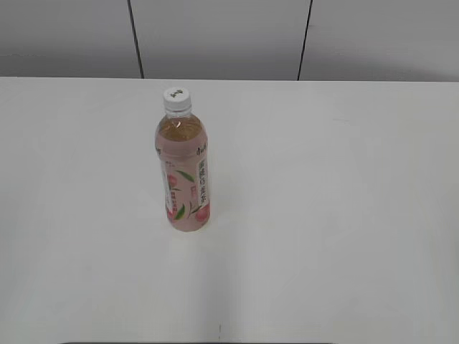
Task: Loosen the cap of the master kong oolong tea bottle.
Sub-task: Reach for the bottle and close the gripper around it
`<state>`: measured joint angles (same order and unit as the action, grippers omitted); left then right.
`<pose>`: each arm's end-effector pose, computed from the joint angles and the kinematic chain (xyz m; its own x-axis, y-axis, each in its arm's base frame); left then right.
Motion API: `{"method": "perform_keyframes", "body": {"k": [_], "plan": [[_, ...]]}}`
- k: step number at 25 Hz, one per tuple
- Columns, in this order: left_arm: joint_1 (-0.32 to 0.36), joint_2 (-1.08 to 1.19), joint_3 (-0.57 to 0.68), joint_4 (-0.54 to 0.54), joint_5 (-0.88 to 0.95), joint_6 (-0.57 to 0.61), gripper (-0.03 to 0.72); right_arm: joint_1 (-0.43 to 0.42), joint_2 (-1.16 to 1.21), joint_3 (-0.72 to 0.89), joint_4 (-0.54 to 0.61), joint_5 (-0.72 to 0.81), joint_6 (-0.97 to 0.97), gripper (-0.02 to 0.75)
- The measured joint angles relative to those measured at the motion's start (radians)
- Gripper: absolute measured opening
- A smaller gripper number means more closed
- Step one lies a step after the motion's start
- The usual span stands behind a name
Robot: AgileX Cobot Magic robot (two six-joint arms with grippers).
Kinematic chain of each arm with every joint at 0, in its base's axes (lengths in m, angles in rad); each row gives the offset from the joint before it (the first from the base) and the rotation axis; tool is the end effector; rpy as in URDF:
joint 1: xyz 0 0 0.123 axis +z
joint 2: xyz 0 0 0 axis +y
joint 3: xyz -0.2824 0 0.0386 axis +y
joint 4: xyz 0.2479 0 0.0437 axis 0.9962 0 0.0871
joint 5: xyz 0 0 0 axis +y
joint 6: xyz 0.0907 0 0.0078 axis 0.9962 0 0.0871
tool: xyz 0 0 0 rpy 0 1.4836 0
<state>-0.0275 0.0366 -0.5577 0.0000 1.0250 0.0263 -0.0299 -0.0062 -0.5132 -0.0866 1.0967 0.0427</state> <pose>-0.0044 0.0001 0.2963 -0.4037 0.0374 -0.9141 0.0381 0.9990 0.0240 -0.0092 -0.0067 0.2781 -0.4689 0.0171 -0.8831 0.0992 0.9945 -0.0334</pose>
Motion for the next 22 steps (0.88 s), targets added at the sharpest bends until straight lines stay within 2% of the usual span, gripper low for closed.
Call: {"method": "perform_keyframes", "body": {"k": [22], "plan": [[0.000, 0.005, 0.000, 0.000, -0.001, 0.000, 0.241, 0.000, 0.000, 0.000, 0.000, 0.000, 0.000, 0.407]]}}
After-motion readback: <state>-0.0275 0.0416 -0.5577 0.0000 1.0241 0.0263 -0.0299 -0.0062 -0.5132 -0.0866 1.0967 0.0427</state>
